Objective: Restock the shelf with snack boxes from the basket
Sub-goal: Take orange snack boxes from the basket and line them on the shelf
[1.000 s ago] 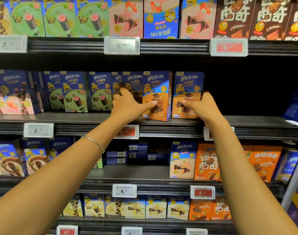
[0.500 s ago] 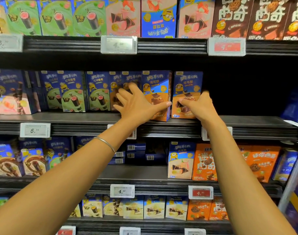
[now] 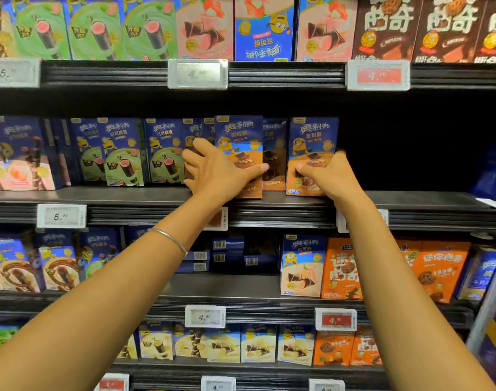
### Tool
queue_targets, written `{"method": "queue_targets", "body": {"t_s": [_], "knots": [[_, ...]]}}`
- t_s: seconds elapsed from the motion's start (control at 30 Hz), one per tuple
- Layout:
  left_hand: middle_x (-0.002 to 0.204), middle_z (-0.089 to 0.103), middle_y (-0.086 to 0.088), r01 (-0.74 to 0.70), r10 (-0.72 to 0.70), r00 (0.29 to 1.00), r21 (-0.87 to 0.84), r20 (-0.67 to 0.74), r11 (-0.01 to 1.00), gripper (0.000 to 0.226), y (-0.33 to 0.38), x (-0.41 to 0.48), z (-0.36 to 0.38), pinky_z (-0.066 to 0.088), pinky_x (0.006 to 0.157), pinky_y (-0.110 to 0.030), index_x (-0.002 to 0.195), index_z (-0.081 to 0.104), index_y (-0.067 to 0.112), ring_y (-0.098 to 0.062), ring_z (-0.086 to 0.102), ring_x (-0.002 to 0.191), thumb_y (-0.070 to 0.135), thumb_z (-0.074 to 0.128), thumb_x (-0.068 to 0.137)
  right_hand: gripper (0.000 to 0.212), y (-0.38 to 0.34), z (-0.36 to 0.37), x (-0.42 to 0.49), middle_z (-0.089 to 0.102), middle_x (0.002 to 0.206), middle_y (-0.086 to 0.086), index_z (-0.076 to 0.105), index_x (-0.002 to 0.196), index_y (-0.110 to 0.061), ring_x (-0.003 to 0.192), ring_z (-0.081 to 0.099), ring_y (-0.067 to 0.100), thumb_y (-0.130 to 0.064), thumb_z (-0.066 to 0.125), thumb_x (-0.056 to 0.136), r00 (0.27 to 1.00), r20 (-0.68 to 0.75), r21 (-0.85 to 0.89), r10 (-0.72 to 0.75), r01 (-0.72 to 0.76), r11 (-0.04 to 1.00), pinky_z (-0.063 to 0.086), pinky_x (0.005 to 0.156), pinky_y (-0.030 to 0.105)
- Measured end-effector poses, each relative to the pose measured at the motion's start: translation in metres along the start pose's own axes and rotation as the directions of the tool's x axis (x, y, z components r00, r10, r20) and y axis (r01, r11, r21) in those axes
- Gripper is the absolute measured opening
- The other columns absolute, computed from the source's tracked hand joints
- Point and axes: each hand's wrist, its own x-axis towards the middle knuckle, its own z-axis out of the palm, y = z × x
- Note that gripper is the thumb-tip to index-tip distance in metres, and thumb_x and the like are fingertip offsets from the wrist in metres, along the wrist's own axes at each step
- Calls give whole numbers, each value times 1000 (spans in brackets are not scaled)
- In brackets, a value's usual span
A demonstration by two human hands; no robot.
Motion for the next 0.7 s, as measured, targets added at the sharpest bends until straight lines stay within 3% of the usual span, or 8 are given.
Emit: {"method": "queue_targets", "body": {"t_s": [0.13, 0.27, 0.33, 0.53, 0.7], "knots": [[151, 28, -18, 54, -31, 994, -230, 101, 972, 126, -8, 6, 0, 42, 110, -45, 142, 11, 18, -39, 39, 140, 66, 94, 61, 72, -1, -2, -1, 62, 133, 10, 48, 137, -7, 121, 61, 25, -28, 85, 78, 1000, 9, -18, -22, 22, 1000, 51, 104, 46], [158, 39, -16, 112, -24, 973, -380, 230, 918, 142, -13, 13, -5, 41, 121, -50, 156, -9, 13, -34, 46, 143, 52, 96, 69, 70, -1, -5, -1, 63, 131, 9, 47, 135, -7, 120, 62, 24, -27, 85, 79, 1000, 8, -26, -27, 27, 999, 51, 104, 45], [158, 39, -15, 116, -34, 975, -378, 218, 918, 138, -12, 15, -7, 42, 120, -52, 157, 3, 5, -33, 47, 143, 51, 97, 67, 70, -1, -5, -2, 63, 131, 9, 47, 135, -7, 119, 62, 24, -27, 85, 79, 999, 6, -30, -31, 31, 999, 51, 104, 45], [145, 55, -11, 49, -13, 992, -284, 127, 958, 109, -14, 14, -4, 48, 113, -53, 145, 35, 8, -31, 55, 135, 60, 93, 68, 68, 2, -8, -1, 66, 128, 4, 51, 134, -12, 117, 63, 22, -31, 85, 78, 999, -4, -57, -52, 52, 997, 52, 103, 45], [142, 58, -12, 6, 21, 993, -226, 113, 974, 97, -17, 16, -2, 50, 109, -55, 139, 39, 8, -34, 57, 132, 61, 89, 74, 68, 3, -10, 0, 65, 129, 5, 51, 135, -12, 118, 63, 22, -31, 84, 79, 999, 17, -63, -50, 51, 997, 51, 104, 45]]}}
